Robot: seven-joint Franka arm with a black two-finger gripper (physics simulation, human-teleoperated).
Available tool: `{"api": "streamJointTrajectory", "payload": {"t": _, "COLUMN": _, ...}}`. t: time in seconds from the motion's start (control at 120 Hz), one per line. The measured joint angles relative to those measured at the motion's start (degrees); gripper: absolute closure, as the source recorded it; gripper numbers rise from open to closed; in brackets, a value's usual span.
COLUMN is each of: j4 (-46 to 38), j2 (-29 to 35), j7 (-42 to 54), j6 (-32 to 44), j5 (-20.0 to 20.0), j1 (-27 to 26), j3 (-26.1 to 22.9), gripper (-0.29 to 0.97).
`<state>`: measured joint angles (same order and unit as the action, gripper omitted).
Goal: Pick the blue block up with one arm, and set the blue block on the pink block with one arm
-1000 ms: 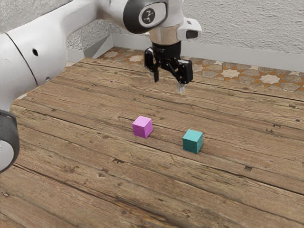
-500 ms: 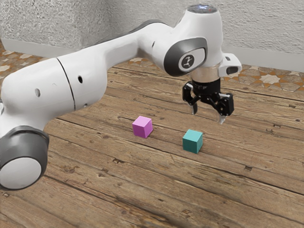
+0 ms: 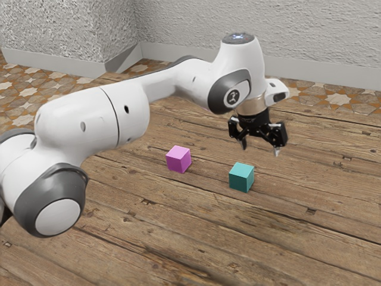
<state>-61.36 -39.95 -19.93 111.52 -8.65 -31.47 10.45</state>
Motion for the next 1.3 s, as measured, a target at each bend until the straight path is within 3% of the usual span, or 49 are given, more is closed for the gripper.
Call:
{"api": "streamJointTrajectory", "payload": {"t": 0.692, "j4": 0.1, "j2": -4.0, "j7": 1.2, "j6": -8.4, "j5": 0.8, "j1": 3.1, "j3": 3.3, "gripper": 0.00}}
{"api": "streamJointTrajectory", "payload": {"t": 1.125, "j4": 5.1, "j2": -11.2, "j7": 5.2, "j6": -4.7, "j5": 0.6, "j1": 4.4, "j3": 3.1, "gripper": 0.00}}
{"api": "streamJointTrajectory", "payload": {"t": 1.3, "j4": 6.5, "j2": -13.2, "j7": 7.1, "j6": -1.1, "j5": -1.2, "j1": 4.7, "j3": 2.9, "gripper": 0.00}}
